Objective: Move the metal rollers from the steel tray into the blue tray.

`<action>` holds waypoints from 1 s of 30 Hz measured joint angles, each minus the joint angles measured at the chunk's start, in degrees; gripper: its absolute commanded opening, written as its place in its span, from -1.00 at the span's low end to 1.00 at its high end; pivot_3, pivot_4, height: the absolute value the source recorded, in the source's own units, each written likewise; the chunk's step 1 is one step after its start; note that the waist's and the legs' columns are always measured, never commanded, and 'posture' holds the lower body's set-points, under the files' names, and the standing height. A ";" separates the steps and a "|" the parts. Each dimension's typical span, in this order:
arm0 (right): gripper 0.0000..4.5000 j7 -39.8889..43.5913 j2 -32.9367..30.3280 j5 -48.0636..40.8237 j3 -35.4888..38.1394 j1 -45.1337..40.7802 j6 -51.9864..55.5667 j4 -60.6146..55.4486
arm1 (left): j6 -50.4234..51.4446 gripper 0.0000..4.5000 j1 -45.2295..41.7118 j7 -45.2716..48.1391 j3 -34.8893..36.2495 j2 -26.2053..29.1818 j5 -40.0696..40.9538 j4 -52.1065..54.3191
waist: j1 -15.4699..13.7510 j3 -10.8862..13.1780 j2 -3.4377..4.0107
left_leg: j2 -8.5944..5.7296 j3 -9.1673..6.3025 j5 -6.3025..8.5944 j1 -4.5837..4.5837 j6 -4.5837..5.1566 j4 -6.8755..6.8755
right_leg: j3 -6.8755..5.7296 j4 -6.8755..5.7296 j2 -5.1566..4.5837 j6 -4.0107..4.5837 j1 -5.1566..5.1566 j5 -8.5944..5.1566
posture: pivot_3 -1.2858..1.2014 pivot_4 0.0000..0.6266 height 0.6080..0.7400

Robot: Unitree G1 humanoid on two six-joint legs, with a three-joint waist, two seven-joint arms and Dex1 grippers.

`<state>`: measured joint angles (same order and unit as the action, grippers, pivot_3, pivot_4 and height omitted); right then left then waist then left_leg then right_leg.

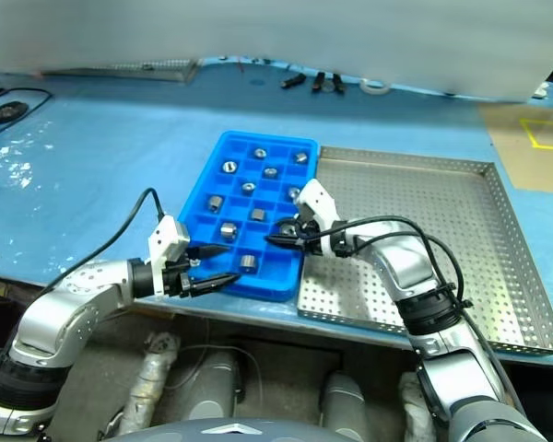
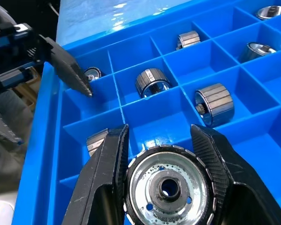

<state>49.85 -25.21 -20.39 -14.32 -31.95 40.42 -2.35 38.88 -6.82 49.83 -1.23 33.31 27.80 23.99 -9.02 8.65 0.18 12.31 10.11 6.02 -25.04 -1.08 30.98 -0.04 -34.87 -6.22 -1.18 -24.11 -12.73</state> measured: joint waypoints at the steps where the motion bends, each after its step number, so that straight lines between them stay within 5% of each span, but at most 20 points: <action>1: -0.25 0.17 0.11 0.19 -0.05 -0.28 -0.35 0.55 | 0.41 0.64 0.42 -0.52 0.09 0.01 0.26 0.65 | -0.06 0.00 0.00 | 0.00 -0.01 0.00 0.00 0.00 0.00 | 0.00 0.00 0.00 0.00 0.00 0.00 | 0.27 -0.52 1.00; 7: -0.25 0.24 1.37 2.56 -0.48 -1.09 -3.37 4.01 | 1.89 0.64 0.67 -2.95 0.67 0.31 1.63 2.36 | -0.11 0.00 0.00 | -0.01 -0.03 -0.01 -0.04 -0.02 -0.01 | 0.00 0.01 0.02 0.00 -0.04 0.00 | 0.27 -0.52 1.00; 13: 0.62 2.50 0.91 2.05 -0.39 -0.88 -3.68 2.76 | 2.95 0.64 0.36 -4.13 0.79 0.84 2.58 3.08 | -0.11 0.00 0.00 | 0.00 -0.03 -0.01 -0.05 -0.02 0.00 | -0.01 0.01 0.02 0.00 -0.05 0.00 | 0.24 -0.52 1.00; 20: 0.62 -1.29 1.43 3.29 0.53 -0.76 -3.67 2.48 | 3.56 0.64 -4.63 -4.08 -0.59 0.79 2.67 1.56 | 0.19 0.00 0.00 | -0.03 -0.03 -0.05 -0.01 -0.09 0.03 | 0.02 -0.09 0.01 -0.01 -0.04 0.01 | 0.18 -0.52 1.00; 24: 0.99 -2.90 1.52 2.40 3.85 -0.28 -3.79 1.24 | 2.78 0.64 -8.21 -3.32 -1.83 0.45 2.29 -2.61 | 0.43 0.00 0.00 | -0.03 -0.03 -0.16 -0.02 -0.26 0.05 | 0.03 -0.10 0.03 -0.01 -0.05 0.01 | 0.13 -0.52 1.00; 30: 0.99 -8.94 1.88 2.37 9.95 0.86 -4.34 0.44 | -1.28 0.64 -14.56 -0.47 -4.66 -1.02 0.21 -10.40 | 0.70 0.00 0.00 | -0.05 -0.02 -0.18 -0.02 -0.28 0.08 | 0.05 -0.14 0.05 -0.01 -0.05 0.02 | 0.06 -0.52 1.00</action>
<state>40.91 -23.33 -18.03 -4.36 -31.09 36.07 -1.91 37.60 -21.37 49.36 -5.89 32.29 28.01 13.59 -8.32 8.65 0.17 12.26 10.10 5.83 -25.06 -1.36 31.07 0.00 -35.01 -6.17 -1.19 -24.16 -12.71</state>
